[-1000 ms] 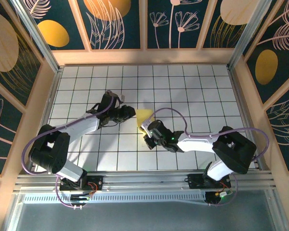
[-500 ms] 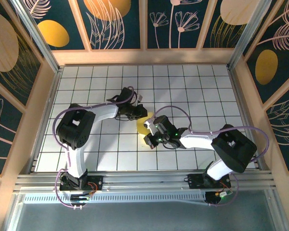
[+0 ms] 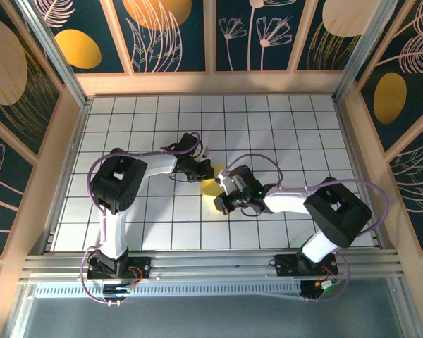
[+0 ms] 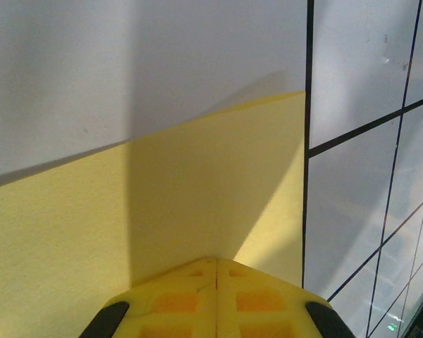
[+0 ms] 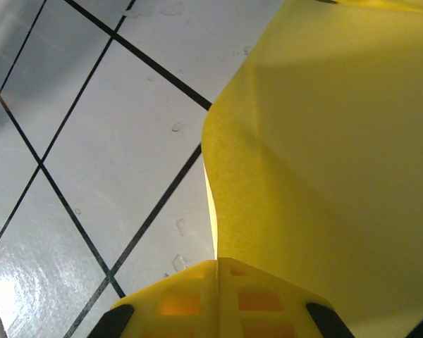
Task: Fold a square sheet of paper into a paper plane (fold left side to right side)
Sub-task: Third fold the triangle at the center of the table.
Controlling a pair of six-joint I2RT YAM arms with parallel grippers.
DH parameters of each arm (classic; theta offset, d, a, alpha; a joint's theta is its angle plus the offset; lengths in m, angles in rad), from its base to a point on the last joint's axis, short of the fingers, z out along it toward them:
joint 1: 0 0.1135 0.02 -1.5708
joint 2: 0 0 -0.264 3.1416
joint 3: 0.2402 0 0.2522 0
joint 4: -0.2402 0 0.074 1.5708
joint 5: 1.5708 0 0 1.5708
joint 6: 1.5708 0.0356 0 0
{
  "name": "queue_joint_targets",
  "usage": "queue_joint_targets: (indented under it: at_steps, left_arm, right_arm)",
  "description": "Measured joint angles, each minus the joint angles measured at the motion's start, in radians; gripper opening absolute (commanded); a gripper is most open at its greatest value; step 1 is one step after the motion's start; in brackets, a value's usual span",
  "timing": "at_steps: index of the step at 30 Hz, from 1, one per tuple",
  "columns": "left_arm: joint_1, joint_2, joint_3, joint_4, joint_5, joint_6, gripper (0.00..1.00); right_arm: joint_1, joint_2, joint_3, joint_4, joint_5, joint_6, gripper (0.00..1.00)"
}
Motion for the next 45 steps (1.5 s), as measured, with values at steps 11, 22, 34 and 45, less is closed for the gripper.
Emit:
queue_joint_targets:
  at_steps: [11, 22, 34, 45]
  left_arm:
    - [-0.002, 0.0, 0.0, 0.0, -0.008, 0.009, 0.04]
    - [-0.006, 0.0, 0.003, 0.0, -0.015, 0.014, 0.04]
    - [-0.008, 0.0, 0.006, -0.003, -0.019, 0.014, 0.04]
    - [-0.008, 0.0, 0.006, -0.003, -0.019, 0.014, 0.03]
  right_arm:
    - [-0.042, 0.012, 0.031, -0.047, -0.002, 0.015, 0.0]
    - [-0.069, 0.044, 0.076, -0.104, 0.032, 0.014, 0.0]
    - [-0.072, 0.051, 0.092, -0.128, 0.067, 0.01, 0.0]
    - [-0.073, 0.064, 0.103, -0.149, 0.082, -0.003, 0.0]
